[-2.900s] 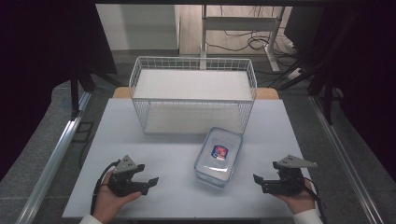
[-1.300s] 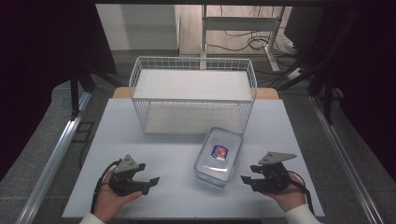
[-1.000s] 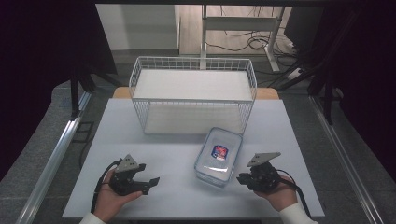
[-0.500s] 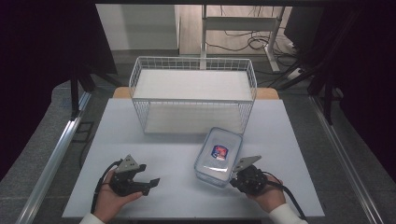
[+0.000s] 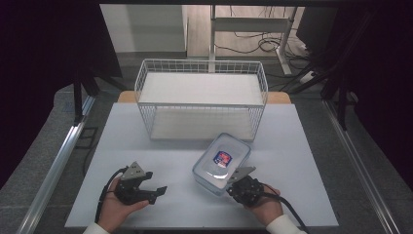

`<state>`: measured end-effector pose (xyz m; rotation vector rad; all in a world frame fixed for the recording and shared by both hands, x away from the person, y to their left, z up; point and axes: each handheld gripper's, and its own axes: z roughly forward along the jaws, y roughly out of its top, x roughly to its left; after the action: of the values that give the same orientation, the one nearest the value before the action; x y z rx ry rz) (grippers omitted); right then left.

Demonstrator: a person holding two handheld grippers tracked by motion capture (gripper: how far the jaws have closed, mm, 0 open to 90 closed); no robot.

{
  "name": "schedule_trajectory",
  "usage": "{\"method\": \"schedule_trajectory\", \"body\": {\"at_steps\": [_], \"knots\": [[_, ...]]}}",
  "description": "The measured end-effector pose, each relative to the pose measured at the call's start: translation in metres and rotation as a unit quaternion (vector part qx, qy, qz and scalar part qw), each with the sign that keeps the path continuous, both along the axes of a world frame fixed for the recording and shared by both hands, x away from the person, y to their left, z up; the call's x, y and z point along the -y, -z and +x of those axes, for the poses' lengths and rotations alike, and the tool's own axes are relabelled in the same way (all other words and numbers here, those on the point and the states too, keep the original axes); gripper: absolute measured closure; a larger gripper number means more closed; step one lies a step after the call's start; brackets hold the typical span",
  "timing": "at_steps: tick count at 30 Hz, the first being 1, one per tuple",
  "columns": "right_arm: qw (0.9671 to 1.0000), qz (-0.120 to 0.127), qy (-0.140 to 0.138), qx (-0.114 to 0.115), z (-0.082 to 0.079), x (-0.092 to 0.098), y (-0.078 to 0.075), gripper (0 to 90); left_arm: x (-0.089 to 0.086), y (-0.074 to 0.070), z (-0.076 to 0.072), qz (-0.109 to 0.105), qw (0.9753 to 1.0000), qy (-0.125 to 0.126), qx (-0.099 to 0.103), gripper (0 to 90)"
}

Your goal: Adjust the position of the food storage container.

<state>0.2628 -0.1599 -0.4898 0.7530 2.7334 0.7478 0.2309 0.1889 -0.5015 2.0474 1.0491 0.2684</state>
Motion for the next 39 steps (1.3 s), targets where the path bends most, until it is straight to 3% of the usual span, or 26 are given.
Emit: {"method": "schedule_trajectory", "body": {"at_steps": [13,20,24,25,26,29,30,32,33,34,36,37,39], "knots": [[0.9999,0.008,-0.003,0.01,0.002,-0.064,0.014,88.7,-0.001,0.0,0.0,-0.001,1.0,0.002,-0.003,23.9],[0.9998,0.013,-0.014,0.007,0.002,-0.077,0.017,88.7,-0.002,0.0,0.0,-0.001,1.0,0.001,-0.002,23.9],[0.9994,0.029,-0.016,0.013,-0.004,-0.063,0.0,88.7,-0.004,0.0,0.0,-0.003,1.0,-0.001,-0.001,23.9],[0.9987,0.044,-0.006,0.023,-0.003,-0.047,-0.014,88.8,-0.005,0.0,0.0,-0.003,1.0,-0.003,-0.001,23.9],[0.9987,0.044,-0.006,0.023,-0.003,-0.047,-0.014,88.8,-0.005,0.0,0.0,-0.003,1.0,-0.003,-0.001,23.9],[0.9967,0.065,0.028,0.039,0.006,-0.017,-0.032,88.7,-0.005,0.0,0.0,-0.003,1.0,-0.005,-0.002,23.9],[0.9939,0.077,0.059,0.053,0.018,0.007,-0.044,88.7,-0.004,-0.001,-0.001,-0.004,1.0,-0.008,-0.001,23.9],[0.993,0.076,0.068,0.059,0.023,0.015,-0.047,88.7,-0.004,-0.001,-0.001,-0.002,1.0,-0.007,0.0,23.9],[0.9903,0.079,0.092,0.068,0.039,0.032,-0.054,88.7,-0.004,-0.001,0.0,0.0,1.0,-0.007,0.0,23.9],[0.9903,0.079,0.092,0.068,0.039,0.032,-0.054,88.7,-0.004,-0.001,0.0,0.0,1.0,-0.007,0.0,23.9],[0.9876,0.084,0.115,0.067,0.066,0.049,-0.055,88.7,-0.003,0.0,0.0,0.0,1.0,-0.008,-0.002,23.9],[0.9876,0.084,0.115,0.067,0.066,0.049,-0.055,88.7,-0.003,0.0,0.001,0.001,1.0,-0.008,-0.003,23.9],[0.9874,0.079,0.12,0.066,0.082,0.053,-0.05,88.7,-0.003,0.0,0.001,0.003,1.0,-0.008,-0.003,23.9]]}}
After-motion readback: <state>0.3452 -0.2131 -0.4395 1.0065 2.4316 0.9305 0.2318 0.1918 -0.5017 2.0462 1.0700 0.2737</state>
